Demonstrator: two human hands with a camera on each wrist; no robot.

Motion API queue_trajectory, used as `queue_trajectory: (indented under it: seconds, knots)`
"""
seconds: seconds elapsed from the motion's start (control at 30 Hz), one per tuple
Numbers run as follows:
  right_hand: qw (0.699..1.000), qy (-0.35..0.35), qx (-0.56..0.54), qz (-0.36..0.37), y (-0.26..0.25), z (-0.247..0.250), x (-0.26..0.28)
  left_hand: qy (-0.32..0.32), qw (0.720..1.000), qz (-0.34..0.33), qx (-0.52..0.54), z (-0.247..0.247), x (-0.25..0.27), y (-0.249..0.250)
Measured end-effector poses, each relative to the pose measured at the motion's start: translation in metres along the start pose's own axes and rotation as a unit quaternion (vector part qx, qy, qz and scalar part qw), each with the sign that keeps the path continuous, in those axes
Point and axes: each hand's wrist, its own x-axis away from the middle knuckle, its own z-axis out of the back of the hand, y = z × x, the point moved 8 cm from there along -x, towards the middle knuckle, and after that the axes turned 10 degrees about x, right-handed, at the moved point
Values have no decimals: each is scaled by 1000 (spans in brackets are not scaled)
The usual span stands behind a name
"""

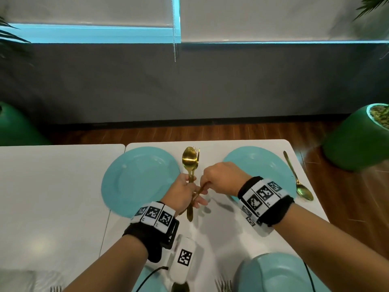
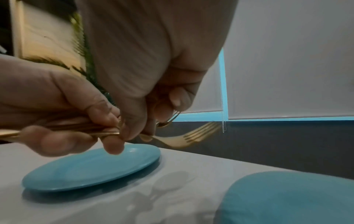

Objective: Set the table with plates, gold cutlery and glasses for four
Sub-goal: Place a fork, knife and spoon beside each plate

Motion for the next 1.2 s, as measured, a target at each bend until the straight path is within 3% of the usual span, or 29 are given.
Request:
queue_trajectory:
  seconds: [0.07, 0.13, 0.23, 0.3, 0.43, 0.6, 0.67, 0.87, 1.2]
  knots:
    - [1000, -10, 8, -27, 5, -1, 5, 8, 999, -1, 52, 8, 2, -2]
    - [993, -16, -18, -113, 25, -5, 15, 42, 992, -12, 117, 24, 1, -3]
    - [949, -10, -141, -283, 65, -19, 34, 100, 985, -34, 138, 53, 0, 1]
    - [918, -21, -179, -353, 76, -32, 35, 110, 980, -36, 162, 63, 0, 2]
    - [891, -79, -181, -408, 65, -58, 11, 99, 976, -28, 190, 64, 3, 3]
    - [826, -43, -286, -485, 62, -72, -8, 100, 973, -29, 204, 68, 4, -3]
    - [814, -19, -302, -496, 60, -71, -11, 102, 974, -28, 199, 72, 5, -6]
    - [827, 23, -261, -498, 60, -65, -19, 99, 979, -34, 175, 82, 5, -10]
    - [869, 3, -147, -473, 58, -55, -23, 95, 986, -62, 119, 86, 1, -5]
